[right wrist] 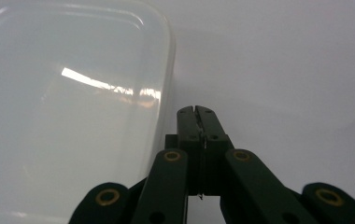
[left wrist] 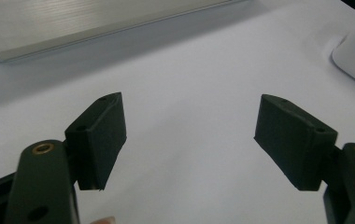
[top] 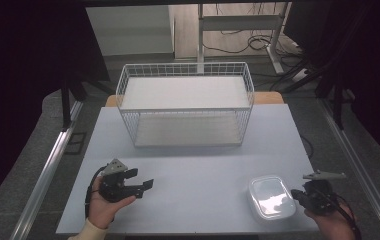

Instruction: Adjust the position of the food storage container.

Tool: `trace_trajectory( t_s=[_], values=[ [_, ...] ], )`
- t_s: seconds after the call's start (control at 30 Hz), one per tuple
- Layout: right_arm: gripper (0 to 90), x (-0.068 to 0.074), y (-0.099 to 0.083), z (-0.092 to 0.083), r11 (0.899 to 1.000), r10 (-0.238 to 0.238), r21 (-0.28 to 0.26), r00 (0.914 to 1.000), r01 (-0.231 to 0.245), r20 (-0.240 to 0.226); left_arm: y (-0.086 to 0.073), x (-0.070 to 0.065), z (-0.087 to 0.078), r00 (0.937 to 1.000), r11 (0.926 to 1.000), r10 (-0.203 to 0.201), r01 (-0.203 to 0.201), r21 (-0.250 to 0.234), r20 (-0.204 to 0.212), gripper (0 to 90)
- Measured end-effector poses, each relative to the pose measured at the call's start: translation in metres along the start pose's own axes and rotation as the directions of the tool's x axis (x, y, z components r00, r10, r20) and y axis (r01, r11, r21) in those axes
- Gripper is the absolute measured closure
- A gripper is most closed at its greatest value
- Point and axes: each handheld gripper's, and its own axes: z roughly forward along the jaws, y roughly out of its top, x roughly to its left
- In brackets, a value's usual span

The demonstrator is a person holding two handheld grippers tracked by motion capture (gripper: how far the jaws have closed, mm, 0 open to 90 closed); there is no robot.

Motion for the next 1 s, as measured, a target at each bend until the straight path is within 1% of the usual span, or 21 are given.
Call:
trace_trajectory(
  t_s=[0.03, 0.07, 0.13, 0.17, 0.2, 0.27, 0.33, 0.37, 0.4, 0.47, 0.5, 0.53, 0.67, 0.73, 0.77, 0.83, 0.87, 0.93, 1.0],
  values=[
    [89.5, -0.001, -0.002, 0.0, 1.0, 0.002, 0.006, 1.0, -0.002, -0.002, 0.0, 0.0, 0.0, 1.0, 1.0, 0.0, 0.0, 0.0, 0.0, 24.5],
    [89.5, 0.001, -0.006, 0.0, 1.0, 0.007, 0.019, 0.9999, -0.007, -0.015, 0.0, 0.0, 0.0, 1.0, 1.0, -0.001, 0.001, 0.002, 0.0, 24.5],
    [89.5, 0.002, -0.007, 0.0, 1.0, 0.004, 0.023, 0.9999, -0.003, -0.014, 0.0, 0.0, 0.0, 1.0, 1.0, -0.001, 0.001, 0.002, 0.0, 24.5],
    [89.5, 0.006, -0.008, 0.001, 0.999, -0.008, 0.04, 0.9999, 0.008, -0.01, 0.0, -0.001, 0.0, 1.0, 1.0, -0.001, 0.001, 0.001, 0.001, 24.5],
    [89.5, 0.008, -0.008, 0.001, 0.999, -0.007, 0.043, 0.9999, 0.008, -0.015, 0.0, -0.001, 0.0, 1.0, 1.0, 0.0, 0.0, 0.001, 0.002, 24.5],
    [89.6, 0.013, -0.007, 0.001, 0.999, -0.007, 0.044, 0.999, 0.009, -0.044, 0.0, -0.002, 0.0, 1.0, 1.0, 0.002, -0.002, -0.001, 0.002, 24.5],
    [89.5, 0.02, -0.005, 0.002, 0.998, -0.02, 0.053, 0.9985, 0.023, -0.052, 0.0, -0.002, 0.001, 1.0, 1.0, 0.002, -0.002, 0.002, 0.001, 24.5],
    [89.5, 0.02, -0.005, 0.002, 0.998, -0.02, 0.053, 0.9985, 0.023, -0.052, 0.0, -0.002, 0.001, 1.0, 1.0, 0.002, -0.002, 0.002, 0.001, 24.5],
    [89.5, 0.024, -0.004, 0.004, 0.998, -0.028, 0.055, 0.9982, 0.031, -0.053, 0.0, -0.001, 0.001, 1.0, 1.0, 0.001, -0.001, 0.003, 0.001, 24.5],
    [89.5, 0.036, 0.0, 0.011, 0.996, -0.051, 0.068, 0.9956, 0.057, -0.079, 0.0, -0.001, 0.002, 1.0, 1.0, -0.001, 0.001, 0.004, 0.0, 24.5],
    [89.5, 0.036, 0.0, 0.011, 0.996, -0.051, 0.068, 0.9956, 0.057, -0.079, 0.0, -0.001, 0.002, 1.0, 1.0, -0.001, 0.001, 0.004, 0.0, 24.5],
    [89.5, 0.038, 0.001, 0.013, 0.996, -0.054, 0.072, 0.995, 0.06, -0.084, 0.0, -0.001, 0.001, 1.0, 1.0, 0.0, 0.0, 0.004, -0.001, 24.5],
    [89.5, 0.054, 0.008, 0.022, 0.993, -0.075, 0.079, 0.9911, 0.083, -0.11, 0.0, -0.001, 0.001, 1.0, 1.0, 0.0, 0.0, 0.002, 0.0, 24.5],
    [89.5, 0.059, 0.011, 0.025, 0.993, -0.081, 0.077, 0.9894, 0.09, -0.121, 0.0, -0.001, 0.001, 1.0, 1.0, 0.0, 0.0, 0.003, -0.001, 24.5],
    [89.5, 0.059, 0.011, 0.025, 0.993, -0.081, 0.077, 0.9894, 0.09, -0.121, 0.0, -0.001, 0.001, 1.0, 1.0, 0.0, 0.0, 0.003, -0.001, 24.5],
    [89.5, 0.067, 0.015, 0.028, 0.991, -0.094, 0.079, 0.9867, 0.105, -0.132, 0.0, -0.001, 0.002, 1.0, 1.0, 0.0, 0.0, 0.004, -0.001, 24.5],
    [89.5, 0.074, 0.018, 0.031, 0.99, -0.105, 0.078, 0.9835, 0.117, -0.147, 0.0, -0.001, 0.002, 1.0, 1.0, 0.0, 0.0, 0.004, -0.001, 24.5],
    [89.5, 0.08, 0.02, 0.033, 0.989, -0.112, 0.075, 0.9792, 0.126, -0.169, 0.0, -0.001, 0.002, 1.0, 1.0, -0.001, 0.001, 0.004, -0.001, 24.5],
    [89.5, 0.086, 0.021, 0.034, 0.987, -0.129, 0.07, 0.9731, 0.145, -0.191, 0.0, 0.0, 0.001, 1.0, 1.0, 0.0, 0.0, 0.005, -0.002, 24.5]
  ],
)
